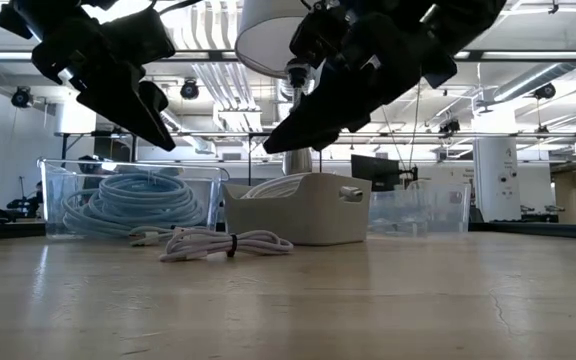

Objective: Pick & Place USB Port
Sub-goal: Put the purple USB cable into the right transparent bin

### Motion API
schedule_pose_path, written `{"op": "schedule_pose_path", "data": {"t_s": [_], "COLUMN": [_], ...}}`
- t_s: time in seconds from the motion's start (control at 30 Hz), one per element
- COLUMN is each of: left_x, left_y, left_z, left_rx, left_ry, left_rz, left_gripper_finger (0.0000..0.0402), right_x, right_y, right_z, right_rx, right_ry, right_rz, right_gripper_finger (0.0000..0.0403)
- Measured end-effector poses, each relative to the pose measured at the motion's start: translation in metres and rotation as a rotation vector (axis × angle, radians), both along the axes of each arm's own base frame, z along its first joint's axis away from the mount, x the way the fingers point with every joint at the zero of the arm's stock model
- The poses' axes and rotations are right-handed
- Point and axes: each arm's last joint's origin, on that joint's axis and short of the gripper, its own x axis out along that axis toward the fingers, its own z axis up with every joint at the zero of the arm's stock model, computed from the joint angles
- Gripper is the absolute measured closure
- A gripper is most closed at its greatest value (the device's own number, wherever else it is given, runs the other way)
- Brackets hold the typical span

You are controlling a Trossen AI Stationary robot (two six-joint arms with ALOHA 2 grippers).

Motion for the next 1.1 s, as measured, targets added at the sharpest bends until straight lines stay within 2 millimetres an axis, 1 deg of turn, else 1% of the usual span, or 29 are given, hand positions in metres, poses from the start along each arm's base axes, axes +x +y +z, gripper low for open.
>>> {"op": "schedule_pose_path", "data": {"t_s": [0.1,0.27,0.43,0.53,0.67,0.8,0.97,1.1], "left_x": [0.000,0.000,0.000,0.000,0.000,0.000,0.000,0.000], "left_y": [0.000,0.000,0.000,0.000,0.000,0.000,0.000,0.000], "left_z": [0.000,0.000,0.000,0.000,0.000,0.000,0.000,0.000], "left_rx": [0.000,0.001,0.003,0.013,0.017,0.017,0.017,0.021], "left_ry": [-0.006,-0.007,0.003,0.002,0.004,0.003,0.004,0.004], "left_rz": [-0.001,-0.001,-0.004,-0.014,-0.019,-0.019,-0.020,-0.024], "left_gripper_finger": [0.0239,0.0239,0.0239,0.0239,0.0239,0.0239,0.0239,0.0239], "right_x": [0.005,0.025,0.040,0.046,0.052,0.061,0.064,0.061], "right_y": [0.000,0.003,0.005,0.006,0.006,0.007,0.008,0.008], "right_z": [-0.007,-0.026,-0.026,-0.030,-0.044,-0.053,-0.059,-0.059], "right_rx": [0.005,-0.008,-0.028,-0.032,-0.057,-0.089,-0.118,-0.118], "right_ry": [0.004,0.072,0.154,0.216,0.277,0.277,0.325,0.379], "right_rz": [-0.004,0.028,0.079,0.090,0.110,0.113,0.096,0.094], "right_gripper_finger": [0.0252,0.0252,0.0252,0.0252,0.0252,0.0253,0.0266,0.0292]}}
